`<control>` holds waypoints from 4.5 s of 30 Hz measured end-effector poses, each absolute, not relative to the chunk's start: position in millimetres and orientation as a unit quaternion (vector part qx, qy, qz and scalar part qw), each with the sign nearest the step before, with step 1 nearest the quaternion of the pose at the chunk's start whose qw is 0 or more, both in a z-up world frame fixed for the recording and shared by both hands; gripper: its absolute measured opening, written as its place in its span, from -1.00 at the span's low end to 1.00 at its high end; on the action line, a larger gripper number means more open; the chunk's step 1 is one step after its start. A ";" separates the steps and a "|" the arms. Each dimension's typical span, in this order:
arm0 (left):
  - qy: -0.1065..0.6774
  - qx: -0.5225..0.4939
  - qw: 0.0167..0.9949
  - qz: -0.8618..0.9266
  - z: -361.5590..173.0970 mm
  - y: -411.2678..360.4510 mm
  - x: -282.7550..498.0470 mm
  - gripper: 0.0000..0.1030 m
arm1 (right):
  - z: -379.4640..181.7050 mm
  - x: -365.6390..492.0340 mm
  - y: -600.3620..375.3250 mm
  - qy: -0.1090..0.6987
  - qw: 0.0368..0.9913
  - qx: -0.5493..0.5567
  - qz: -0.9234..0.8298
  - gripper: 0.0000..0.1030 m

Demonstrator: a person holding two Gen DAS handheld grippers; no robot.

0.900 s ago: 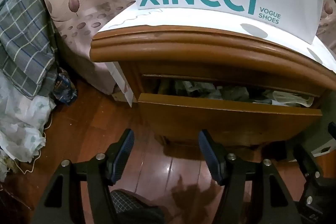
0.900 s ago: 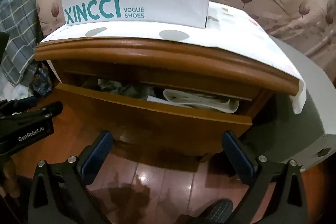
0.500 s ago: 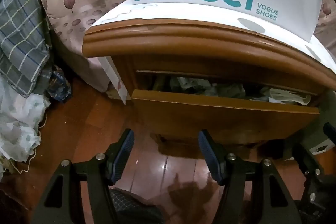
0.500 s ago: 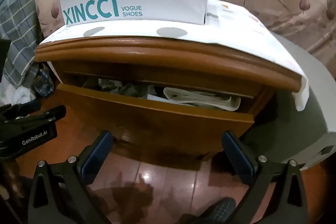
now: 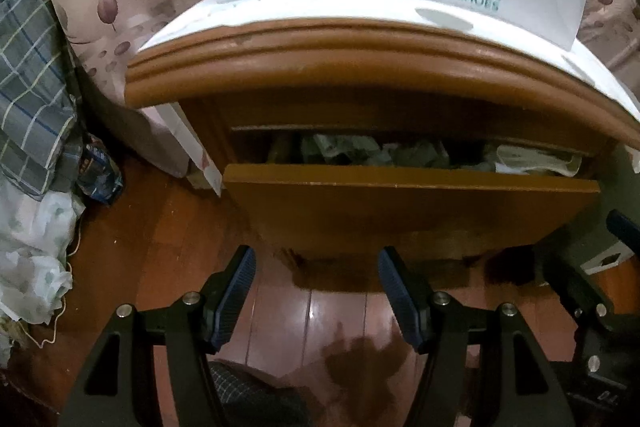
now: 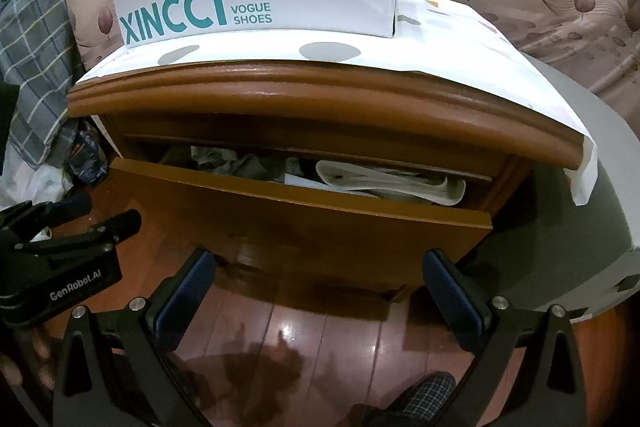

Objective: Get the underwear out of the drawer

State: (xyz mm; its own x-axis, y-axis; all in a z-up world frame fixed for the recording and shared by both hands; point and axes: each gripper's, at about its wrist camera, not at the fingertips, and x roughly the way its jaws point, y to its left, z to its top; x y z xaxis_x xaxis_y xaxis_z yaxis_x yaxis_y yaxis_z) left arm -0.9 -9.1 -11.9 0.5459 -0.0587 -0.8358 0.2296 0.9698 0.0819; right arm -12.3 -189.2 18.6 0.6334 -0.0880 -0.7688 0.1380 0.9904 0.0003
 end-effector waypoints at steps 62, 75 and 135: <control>0.484 0.075 0.870 -0.060 -12.6 -3.1 2.8 0.27 | 16.9 -9.0 -196.5 0.433 0.897 0.038 -0.082 0.99; 0.485 0.078 0.869 -0.059 -14.1 -4.4 2.3 0.27 | 17.2 -9.4 -196.4 0.432 0.897 0.039 -0.082 0.99; 0.489 -0.521 0.700 -0.001 -133.0 51.7 64.4 0.90 | 82.8 -31.5 -277.3 0.328 0.929 0.092 -0.141 0.99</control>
State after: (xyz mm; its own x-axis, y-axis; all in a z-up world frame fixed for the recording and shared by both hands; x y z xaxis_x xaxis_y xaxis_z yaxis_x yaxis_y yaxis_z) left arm 64.4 51.7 -133.0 0.5224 -0.5106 -0.6830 -0.5079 0.4570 -0.7302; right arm -31.5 -277.3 82.8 0.7445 -0.2022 -0.6363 0.3226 0.9434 0.0777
